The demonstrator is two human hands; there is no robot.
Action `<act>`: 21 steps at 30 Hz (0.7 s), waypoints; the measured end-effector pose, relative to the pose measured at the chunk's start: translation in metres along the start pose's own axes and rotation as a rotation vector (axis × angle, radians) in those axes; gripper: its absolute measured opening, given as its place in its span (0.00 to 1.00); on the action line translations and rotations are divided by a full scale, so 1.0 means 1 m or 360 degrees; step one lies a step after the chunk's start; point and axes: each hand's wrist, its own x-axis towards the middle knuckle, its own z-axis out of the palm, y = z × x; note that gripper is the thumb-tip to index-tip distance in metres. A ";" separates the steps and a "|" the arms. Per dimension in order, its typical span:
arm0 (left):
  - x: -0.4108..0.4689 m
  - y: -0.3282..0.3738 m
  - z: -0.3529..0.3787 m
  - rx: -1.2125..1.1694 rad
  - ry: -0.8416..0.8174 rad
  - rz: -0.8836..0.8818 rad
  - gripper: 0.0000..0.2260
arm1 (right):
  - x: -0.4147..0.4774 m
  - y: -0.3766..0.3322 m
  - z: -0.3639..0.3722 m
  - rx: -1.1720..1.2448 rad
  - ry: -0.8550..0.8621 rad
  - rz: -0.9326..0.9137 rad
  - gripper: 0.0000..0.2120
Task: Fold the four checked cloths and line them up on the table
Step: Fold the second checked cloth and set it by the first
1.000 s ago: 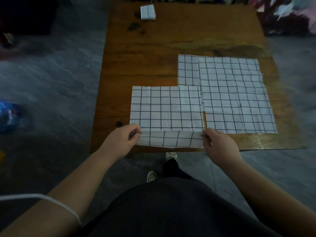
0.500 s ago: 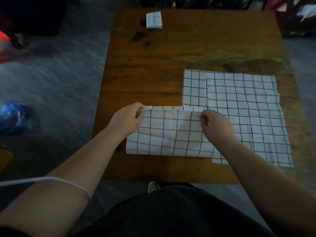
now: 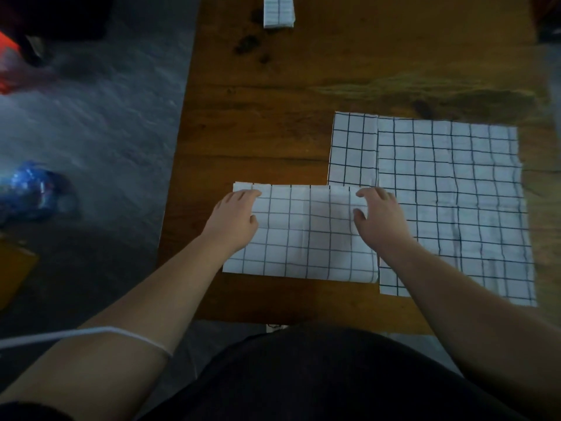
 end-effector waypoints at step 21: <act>-0.140 -0.019 0.114 0.0462 -0.0378 0.0335 0.32 | -0.167 -0.033 0.116 -0.0384 -0.0343 -0.0323 0.31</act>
